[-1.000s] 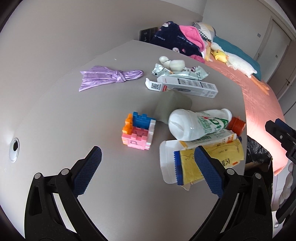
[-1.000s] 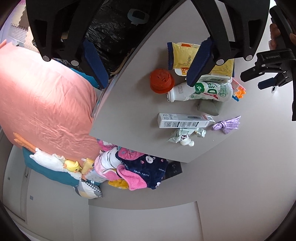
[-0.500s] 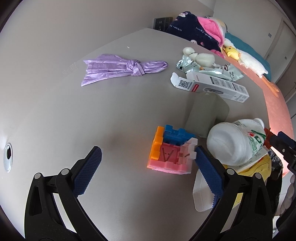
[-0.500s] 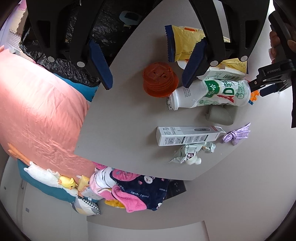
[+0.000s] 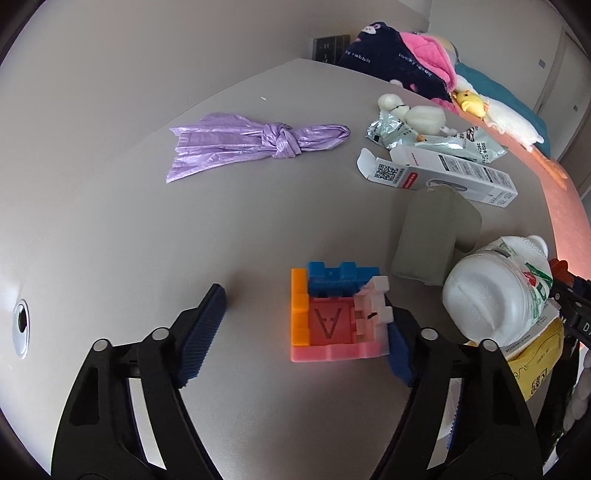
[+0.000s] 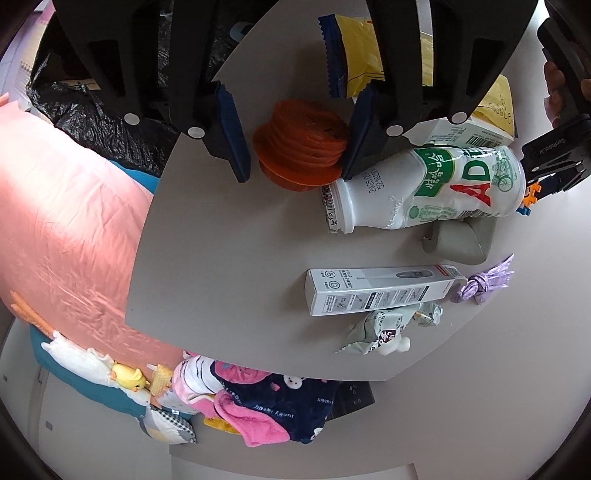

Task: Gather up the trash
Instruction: 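Grasp the pink-blue toy block with the left tool while the right tool grasps the orange cap, then carry the block and orange cap over the trash bag and release both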

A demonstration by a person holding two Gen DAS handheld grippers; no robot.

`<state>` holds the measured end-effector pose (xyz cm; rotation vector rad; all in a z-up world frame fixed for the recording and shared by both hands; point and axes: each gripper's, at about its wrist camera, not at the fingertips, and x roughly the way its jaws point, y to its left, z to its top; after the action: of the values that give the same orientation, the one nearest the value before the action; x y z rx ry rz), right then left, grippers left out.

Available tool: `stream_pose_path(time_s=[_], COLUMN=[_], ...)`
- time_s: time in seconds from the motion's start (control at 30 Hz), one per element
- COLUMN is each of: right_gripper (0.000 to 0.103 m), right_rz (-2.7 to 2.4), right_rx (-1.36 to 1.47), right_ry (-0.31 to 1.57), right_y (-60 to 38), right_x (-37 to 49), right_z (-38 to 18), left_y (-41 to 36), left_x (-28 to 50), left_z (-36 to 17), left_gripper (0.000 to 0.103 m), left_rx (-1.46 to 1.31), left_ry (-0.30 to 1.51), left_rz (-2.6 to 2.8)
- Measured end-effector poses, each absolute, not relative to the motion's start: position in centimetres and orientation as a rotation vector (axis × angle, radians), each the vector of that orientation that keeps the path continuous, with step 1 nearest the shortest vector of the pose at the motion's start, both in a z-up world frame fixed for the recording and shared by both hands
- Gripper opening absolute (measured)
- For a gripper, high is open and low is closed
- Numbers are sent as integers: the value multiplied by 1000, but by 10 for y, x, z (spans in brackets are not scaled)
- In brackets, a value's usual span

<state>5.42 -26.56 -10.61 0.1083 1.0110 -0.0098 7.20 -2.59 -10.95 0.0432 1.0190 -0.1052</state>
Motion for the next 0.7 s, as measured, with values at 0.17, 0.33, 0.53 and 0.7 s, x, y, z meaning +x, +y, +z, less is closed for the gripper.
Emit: stream_pose_path(time_s=[0.17,0.33,0.53,0.7], right_gripper=[46,45,45,45], right_rz=[-11,-16,-27,-42], right_rx=[117,138,147,148], right_ry=[1007,1004,965,926], right_y=[-266,-269,-272,-278], right_x=[55,54,47,36], right_z=[-106,-102,-86,-67], left_y=[-18,-15,-19,-28], left_x=[68,63,52,43], left_z=[-106,-101,-80,-60], left_gripper=[41,40,40,40], left_rx=[-24,-46,-30,-14], left_ry=[978,954,898,858], left_rz=[-94,-110,-134,-170])
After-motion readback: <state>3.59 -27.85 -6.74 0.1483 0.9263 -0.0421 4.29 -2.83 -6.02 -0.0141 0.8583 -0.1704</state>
